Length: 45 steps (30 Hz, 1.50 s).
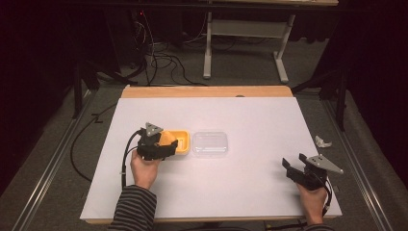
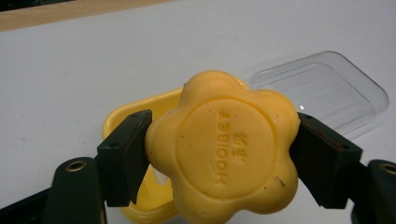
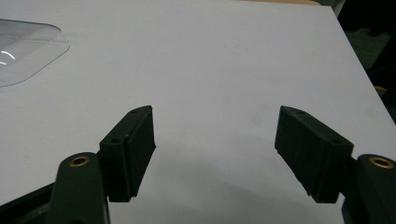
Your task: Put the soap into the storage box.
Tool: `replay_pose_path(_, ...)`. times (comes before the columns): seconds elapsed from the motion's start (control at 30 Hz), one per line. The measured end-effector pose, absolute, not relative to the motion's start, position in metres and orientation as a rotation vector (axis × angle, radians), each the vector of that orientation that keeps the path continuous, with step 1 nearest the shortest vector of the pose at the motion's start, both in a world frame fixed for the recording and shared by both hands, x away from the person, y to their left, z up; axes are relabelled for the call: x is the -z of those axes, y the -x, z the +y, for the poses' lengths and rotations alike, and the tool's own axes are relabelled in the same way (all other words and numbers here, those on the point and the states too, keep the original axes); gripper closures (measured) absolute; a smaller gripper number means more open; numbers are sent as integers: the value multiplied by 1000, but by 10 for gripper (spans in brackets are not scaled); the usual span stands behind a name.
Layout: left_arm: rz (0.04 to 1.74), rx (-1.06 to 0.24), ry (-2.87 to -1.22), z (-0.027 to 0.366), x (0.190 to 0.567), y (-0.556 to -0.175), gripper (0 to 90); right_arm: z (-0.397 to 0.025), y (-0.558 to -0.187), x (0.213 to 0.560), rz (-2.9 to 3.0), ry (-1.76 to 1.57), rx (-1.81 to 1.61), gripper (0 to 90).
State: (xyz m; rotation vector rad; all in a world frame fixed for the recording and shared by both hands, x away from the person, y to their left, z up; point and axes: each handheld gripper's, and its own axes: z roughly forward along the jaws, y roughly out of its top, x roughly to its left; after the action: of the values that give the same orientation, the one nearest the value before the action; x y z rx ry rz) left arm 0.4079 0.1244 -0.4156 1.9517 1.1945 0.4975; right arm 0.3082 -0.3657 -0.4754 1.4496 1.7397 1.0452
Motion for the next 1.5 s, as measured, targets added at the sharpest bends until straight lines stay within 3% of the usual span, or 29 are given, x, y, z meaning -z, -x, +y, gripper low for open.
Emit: replay_pose_path(1.5, 1299, -460, -2051, 114, 453, -448, 267, -367, -308, 476, 1731, -1455, -1052, 289)
